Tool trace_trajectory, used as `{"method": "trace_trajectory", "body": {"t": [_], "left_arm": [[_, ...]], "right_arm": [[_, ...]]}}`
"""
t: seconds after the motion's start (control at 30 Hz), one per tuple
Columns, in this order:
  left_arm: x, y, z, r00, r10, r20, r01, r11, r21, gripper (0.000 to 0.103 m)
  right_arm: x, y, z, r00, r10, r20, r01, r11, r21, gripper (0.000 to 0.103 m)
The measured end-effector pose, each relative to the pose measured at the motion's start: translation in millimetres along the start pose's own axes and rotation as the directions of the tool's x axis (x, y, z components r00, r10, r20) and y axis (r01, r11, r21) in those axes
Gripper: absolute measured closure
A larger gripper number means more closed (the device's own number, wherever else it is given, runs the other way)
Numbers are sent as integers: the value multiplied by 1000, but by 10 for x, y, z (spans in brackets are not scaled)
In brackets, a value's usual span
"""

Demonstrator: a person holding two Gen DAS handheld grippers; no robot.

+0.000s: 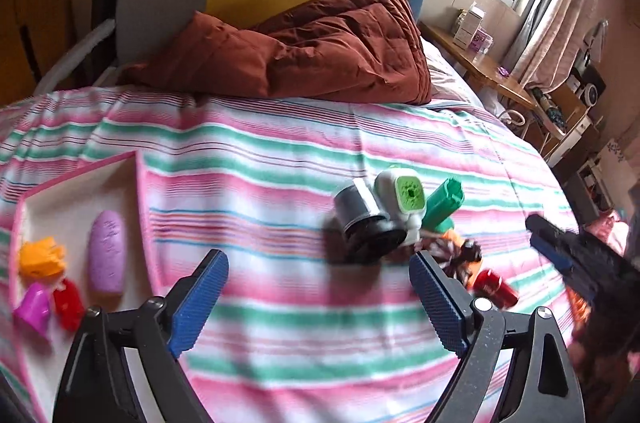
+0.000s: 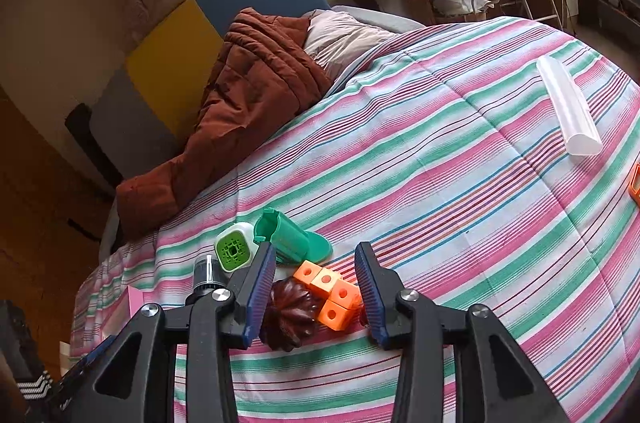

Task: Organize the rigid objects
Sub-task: 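Move both tools back toward the remaining toys beside the tray, then grasp the black cylinder with the left tool while the right tool approaches the brown knob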

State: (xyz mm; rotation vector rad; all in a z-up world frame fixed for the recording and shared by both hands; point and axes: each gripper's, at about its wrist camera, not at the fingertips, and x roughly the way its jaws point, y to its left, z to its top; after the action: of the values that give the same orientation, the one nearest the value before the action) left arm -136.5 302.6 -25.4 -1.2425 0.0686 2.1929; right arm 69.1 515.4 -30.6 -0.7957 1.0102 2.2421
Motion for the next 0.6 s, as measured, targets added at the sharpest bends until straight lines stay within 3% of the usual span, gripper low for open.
{"method": "trace_trajectory", "body": {"t": [0.23,0.37,0.53,0.6], "left_arm": [[591,-113,238,996,-43,-75,41,999,-28,16],[872,-135,301,992,-35,-122,34,999,-9,33],[1137,-155,304,983,-49,-178,50,999,2,38],[1108,-184,270,990,-15,-140,21,999,45,52]], "right_arm": [[-4,-47,22,999,39,-10,-39,999,38,62],[16,-50,25,998,54,-23,-53,997,48,62],[36,-57,27,998,58,-30,-56,997,52,62],[42,-61,26,998,52,-30,-51,997,50,62]]}}
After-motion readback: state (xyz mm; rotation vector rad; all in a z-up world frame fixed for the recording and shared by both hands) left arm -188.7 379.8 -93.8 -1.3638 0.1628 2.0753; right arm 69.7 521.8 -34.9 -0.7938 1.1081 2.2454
